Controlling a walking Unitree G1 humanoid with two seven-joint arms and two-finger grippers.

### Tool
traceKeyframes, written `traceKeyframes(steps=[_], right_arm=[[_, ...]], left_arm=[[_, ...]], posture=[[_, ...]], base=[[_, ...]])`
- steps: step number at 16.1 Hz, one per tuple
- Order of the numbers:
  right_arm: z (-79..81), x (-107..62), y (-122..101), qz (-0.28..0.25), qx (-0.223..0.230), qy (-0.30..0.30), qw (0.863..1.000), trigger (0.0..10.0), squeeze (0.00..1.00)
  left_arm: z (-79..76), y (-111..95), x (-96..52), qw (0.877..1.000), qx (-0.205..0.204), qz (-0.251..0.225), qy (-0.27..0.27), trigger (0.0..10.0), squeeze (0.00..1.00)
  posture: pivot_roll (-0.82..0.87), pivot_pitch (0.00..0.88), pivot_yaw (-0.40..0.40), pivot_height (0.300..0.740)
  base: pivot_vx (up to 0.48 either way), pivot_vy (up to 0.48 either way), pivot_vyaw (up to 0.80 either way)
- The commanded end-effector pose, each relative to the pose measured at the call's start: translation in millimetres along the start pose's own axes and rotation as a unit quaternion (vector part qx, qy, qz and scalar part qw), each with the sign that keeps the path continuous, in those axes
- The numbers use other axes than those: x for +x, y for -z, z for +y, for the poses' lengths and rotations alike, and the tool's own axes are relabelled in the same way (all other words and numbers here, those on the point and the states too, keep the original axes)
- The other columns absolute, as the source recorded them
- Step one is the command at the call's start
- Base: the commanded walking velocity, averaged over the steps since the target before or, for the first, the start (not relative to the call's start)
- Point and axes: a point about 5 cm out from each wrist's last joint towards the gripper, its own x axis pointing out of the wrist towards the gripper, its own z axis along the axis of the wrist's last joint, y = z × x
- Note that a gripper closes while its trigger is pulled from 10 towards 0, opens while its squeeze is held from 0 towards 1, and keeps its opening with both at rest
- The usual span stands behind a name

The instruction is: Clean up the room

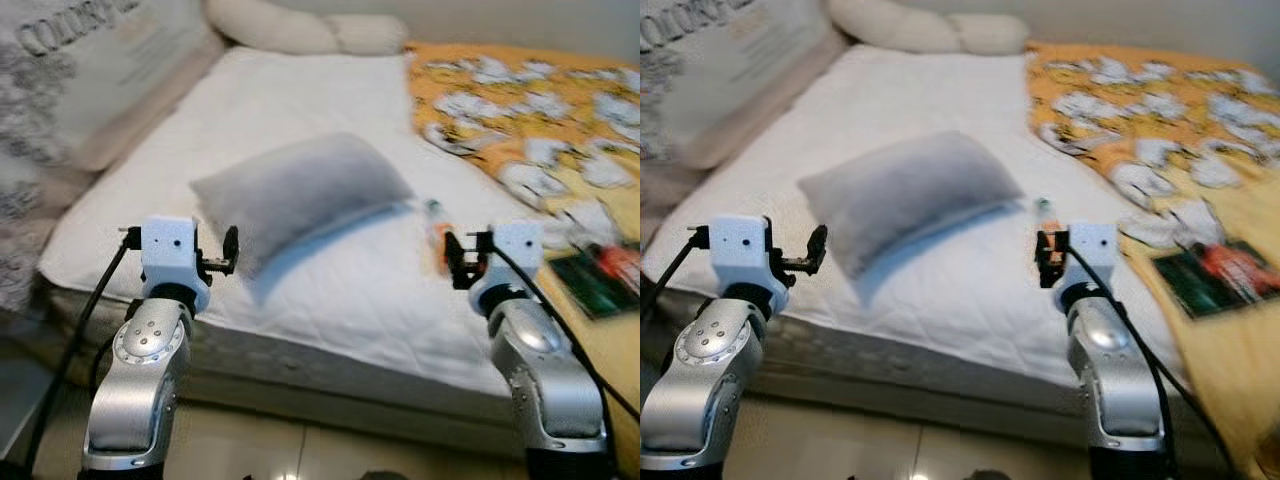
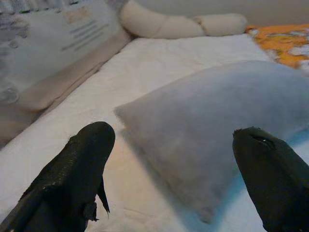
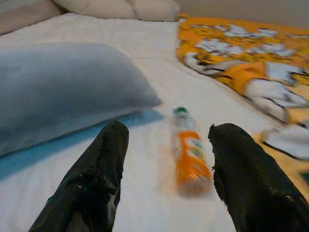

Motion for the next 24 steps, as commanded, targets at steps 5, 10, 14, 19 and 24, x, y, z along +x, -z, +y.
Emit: traceKeyframes(steps=[5,10,14,19,24], right_arm=[[-1.5,3.9,-3.4,0.004,0.009,-0.009,1.0,10.0,0.0],[-2.4,0.8,-0.8,0.01,0.003,-0.011,1.0,10.0,0.0],[6.1,-2.9,2.0,0.015,-0.007,-0.024,1.0,10.0,0.0],[2.1,5.4,-5.5,0.011,0.002,-0.018,1.0,10.0,0.0],[-5.9,3.3,-3.7,0.021,-0.002,-0.015,1.0,10.0,0.0]], left_arm=[[-6.0,0.4,-3.2,1.0,0.002,-0.001,0.016,10.0,1.0],[-10.1,2.7,-8.2,1.0,0.015,-0.006,0.025,10.0,0.91],[-7.5,0.4,-3.3,1.0,0.025,-0.009,0.007,10.0,0.93],[-9.7,-1.2,0.7,1.0,0.006,-0.001,0.021,10.0,0.33],[-19.3,-0.4,-5.8,0.999,0.008,-0.002,0.036,10.0,0.0]], posture=[[-0.02,0.028,-0.027,0.74],[-0.02,0.043,-0.032,0.74],[-0.03,0.054,-0.031,0.74],[-0.03,0.065,-0.027,0.74],[-0.04,0.072,-0.042,0.74]], base=[[0.359,0.0,-0.32],[0.0,0.0,0.0],[0.0,-0.457,0.0],[0.0,-0.096,0.0],[0.0,0.0,0.0]])
